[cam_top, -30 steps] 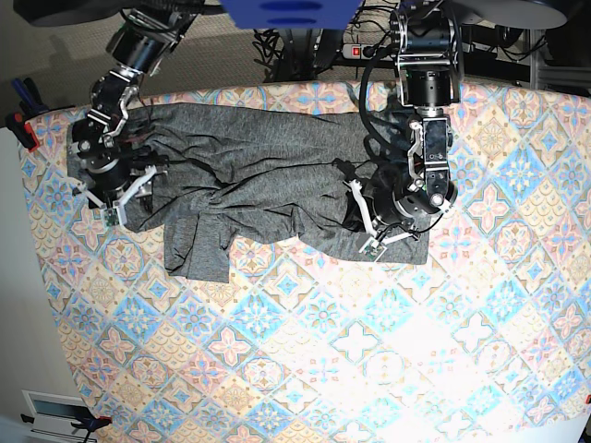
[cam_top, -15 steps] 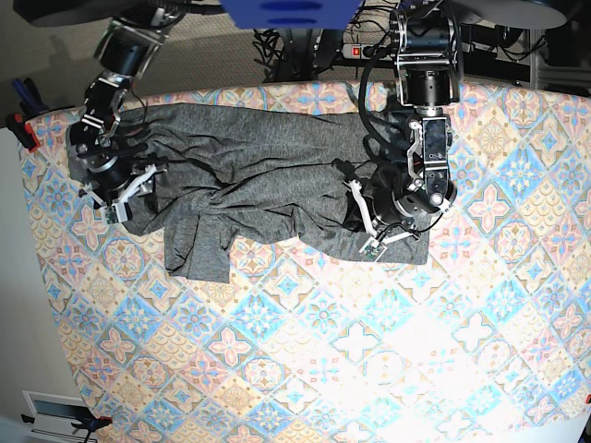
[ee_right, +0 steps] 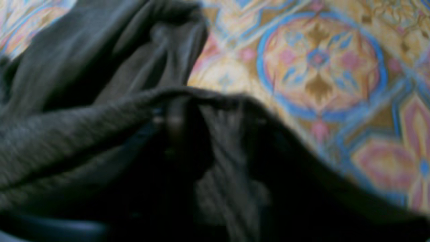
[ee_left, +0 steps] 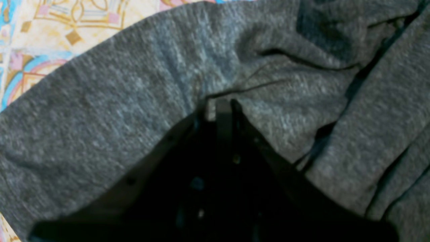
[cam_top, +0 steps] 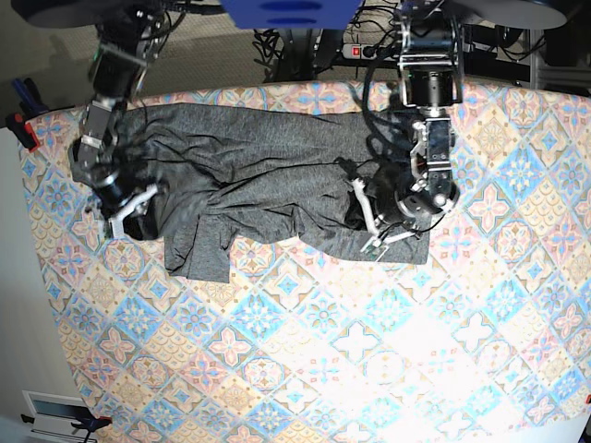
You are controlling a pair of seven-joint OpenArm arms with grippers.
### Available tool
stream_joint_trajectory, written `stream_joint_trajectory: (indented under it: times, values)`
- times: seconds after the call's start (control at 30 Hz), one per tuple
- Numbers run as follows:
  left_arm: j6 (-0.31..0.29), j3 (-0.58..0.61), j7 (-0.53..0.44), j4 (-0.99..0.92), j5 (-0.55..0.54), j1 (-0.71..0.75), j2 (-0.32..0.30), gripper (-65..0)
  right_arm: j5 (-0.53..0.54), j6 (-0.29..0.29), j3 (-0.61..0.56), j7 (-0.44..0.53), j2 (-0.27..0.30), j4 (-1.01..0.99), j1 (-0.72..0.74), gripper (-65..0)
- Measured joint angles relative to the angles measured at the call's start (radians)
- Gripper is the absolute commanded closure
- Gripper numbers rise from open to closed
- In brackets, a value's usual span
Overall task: Layout the t-shirt on the table in an organized manner, then fold the t-shirt properly
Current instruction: 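Grasp the shirt ends with both grippers and pull them apart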
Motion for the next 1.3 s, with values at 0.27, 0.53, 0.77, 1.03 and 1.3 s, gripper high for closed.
stream_joint_trajectory:
  times: [0.27, 0.53, 0.77, 1.03, 1.3]
  values:
    - [-0.021, -0.003, -0.121, 0.001, -0.066, 0.069, -0.089, -3.6, -0.013, 0.029, 0.005, -0.026, 0.035, -0.05, 0.047, -0.2]
    - [-0.038, -0.026, -0.192, 0.002, -0.082, 0.11, -0.126, -3.6, -0.014, 0.043, 0.132, -0.04, 0.019, -0.06, 0.052, 0.0]
    - [-0.064, -0.097, -0.264, -0.074, -0.135, 0.117, -0.128, -3.6, -0.054, 0.035, 0.138, -0.102, 0.04, -0.068, 0.111, 0.0]
    - [-0.064, -0.097, -0.298, -0.081, -0.135, 0.127, -0.13, -3.6, -0.097, -0.129, 0.228, -0.233, 0.054, -0.099, 0.224, 0.0]
    - [-0.064, -0.097, -0.298, -0.081, -0.135, 0.128, -0.13, -3.6, -0.077, -0.286, 0.231, -0.185, 0.116, -0.311, 0.328, 0.0]
